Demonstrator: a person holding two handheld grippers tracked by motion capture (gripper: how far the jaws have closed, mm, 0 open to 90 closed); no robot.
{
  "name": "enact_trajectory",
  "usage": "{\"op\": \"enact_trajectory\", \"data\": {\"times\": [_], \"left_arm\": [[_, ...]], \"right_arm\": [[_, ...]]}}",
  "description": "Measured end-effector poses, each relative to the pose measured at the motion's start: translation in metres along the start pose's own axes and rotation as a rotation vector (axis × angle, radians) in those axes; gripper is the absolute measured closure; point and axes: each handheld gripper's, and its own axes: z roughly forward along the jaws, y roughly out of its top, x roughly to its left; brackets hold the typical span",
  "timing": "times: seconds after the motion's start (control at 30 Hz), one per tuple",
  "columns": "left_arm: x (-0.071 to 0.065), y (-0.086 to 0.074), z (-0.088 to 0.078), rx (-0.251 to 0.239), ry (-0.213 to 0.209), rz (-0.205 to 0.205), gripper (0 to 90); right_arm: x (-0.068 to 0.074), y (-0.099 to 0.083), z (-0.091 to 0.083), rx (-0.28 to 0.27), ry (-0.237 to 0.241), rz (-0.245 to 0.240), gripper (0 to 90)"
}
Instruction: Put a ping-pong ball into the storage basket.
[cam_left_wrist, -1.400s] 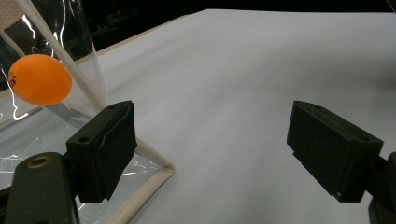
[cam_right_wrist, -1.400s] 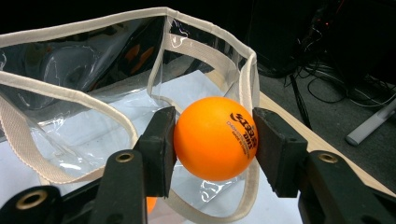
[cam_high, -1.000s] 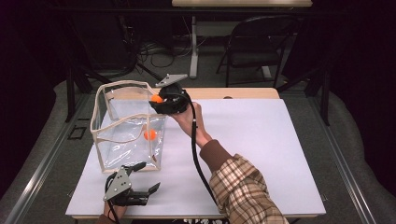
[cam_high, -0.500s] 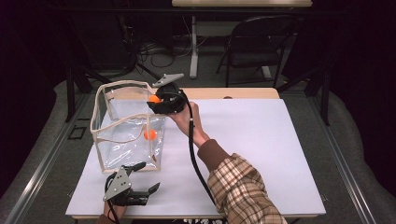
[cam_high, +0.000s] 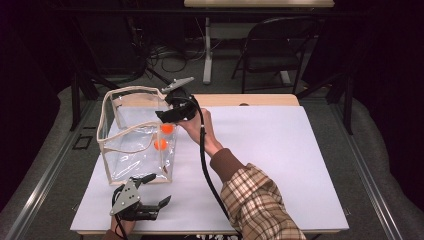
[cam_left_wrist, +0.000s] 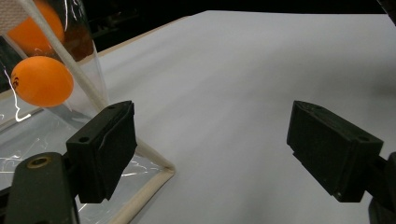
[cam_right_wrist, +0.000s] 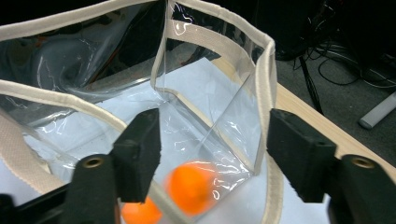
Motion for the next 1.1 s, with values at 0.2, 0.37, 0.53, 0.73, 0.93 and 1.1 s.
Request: {"op": "enact_trajectory", "data": {"times": [0.2, 0.37, 0.53, 0.73, 0.93, 1.1], "left_arm": [[0.0, 0.0, 0.0, 0.002, 0.002, 0.0, 15.9], [0.0, 0.0, 0.001, 0.003, 0.002, -0.001, 15.9], [0.0, 0.0, 0.001, 0.003, 0.002, -0.002, 15.9], [0.0, 0.0, 0.001, 0.004, 0.0, -0.002, 15.9], [0.0, 0.0, 0.001, 0.004, 0.0, -0.002, 15.9], [-0.001, 0.0, 0.001, 0.007, 0.001, -0.001, 15.9]], "right_arm": [[-0.008, -0.005, -0.014, -0.014, 0.015, 0.013, 21.3], [-0.014, -0.011, -0.028, -0.018, 0.023, 0.018, 16.1], [-0.02, -0.021, -0.038, -0.018, 0.032, 0.026, 13.2], [-0.025, -0.036, -0.047, -0.011, 0.041, 0.019, 10.7], [-0.029, -0.049, -0.054, 0.004, 0.04, 0.014, 9.7], [-0.032, -0.057, -0.062, 0.002, 0.038, 0.021, 8.3]]}}
